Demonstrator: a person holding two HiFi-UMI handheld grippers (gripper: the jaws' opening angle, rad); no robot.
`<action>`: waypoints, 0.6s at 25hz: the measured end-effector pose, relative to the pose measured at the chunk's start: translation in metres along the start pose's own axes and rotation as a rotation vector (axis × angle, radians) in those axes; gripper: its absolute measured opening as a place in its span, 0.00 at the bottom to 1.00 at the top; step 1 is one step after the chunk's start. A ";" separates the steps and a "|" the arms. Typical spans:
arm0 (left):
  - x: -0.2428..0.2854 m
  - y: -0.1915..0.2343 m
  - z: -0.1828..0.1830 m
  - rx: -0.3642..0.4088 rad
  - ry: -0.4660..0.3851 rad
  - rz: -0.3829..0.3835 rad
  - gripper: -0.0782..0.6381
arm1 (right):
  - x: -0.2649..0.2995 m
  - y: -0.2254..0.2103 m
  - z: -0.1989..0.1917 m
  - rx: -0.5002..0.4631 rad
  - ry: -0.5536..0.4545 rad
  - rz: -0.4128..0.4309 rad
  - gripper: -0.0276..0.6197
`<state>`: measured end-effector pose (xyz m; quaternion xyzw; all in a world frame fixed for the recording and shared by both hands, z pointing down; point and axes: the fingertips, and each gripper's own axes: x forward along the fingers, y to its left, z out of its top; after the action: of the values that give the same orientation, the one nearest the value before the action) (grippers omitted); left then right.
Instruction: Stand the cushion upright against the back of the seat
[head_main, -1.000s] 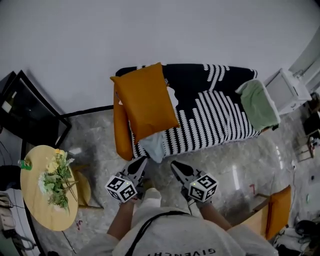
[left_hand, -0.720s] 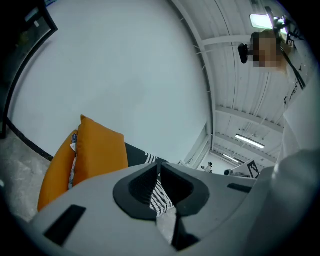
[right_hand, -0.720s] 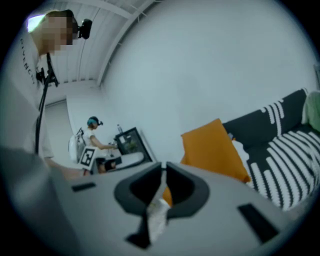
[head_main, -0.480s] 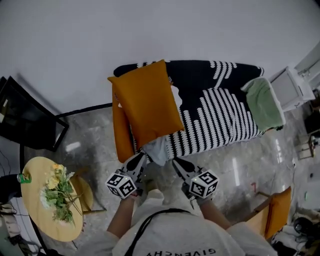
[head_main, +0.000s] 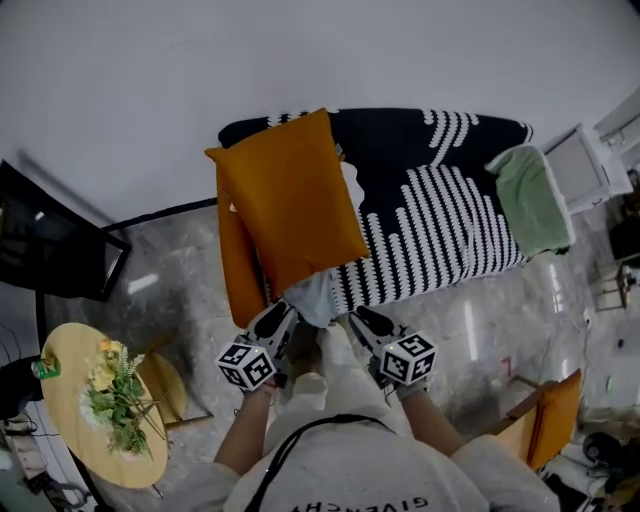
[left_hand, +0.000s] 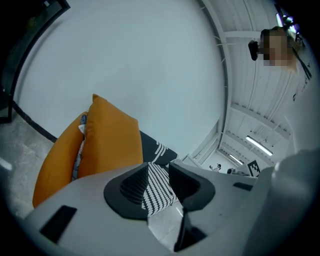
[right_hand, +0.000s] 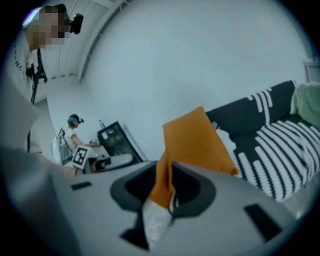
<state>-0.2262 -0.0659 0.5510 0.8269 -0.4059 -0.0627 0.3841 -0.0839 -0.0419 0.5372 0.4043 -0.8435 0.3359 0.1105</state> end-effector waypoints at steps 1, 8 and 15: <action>0.000 0.008 -0.006 -0.021 0.007 0.019 0.29 | 0.004 -0.009 -0.004 0.008 0.017 -0.008 0.19; 0.005 0.065 -0.051 -0.125 0.041 0.149 0.31 | 0.037 -0.072 -0.026 0.018 0.098 -0.043 0.29; 0.029 0.113 -0.087 -0.199 0.043 0.270 0.33 | 0.067 -0.160 -0.060 -0.068 0.217 -0.184 0.37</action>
<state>-0.2410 -0.0785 0.6957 0.7239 -0.4968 -0.0327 0.4775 -0.0118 -0.1147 0.6893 0.4374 -0.7968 0.3372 0.2450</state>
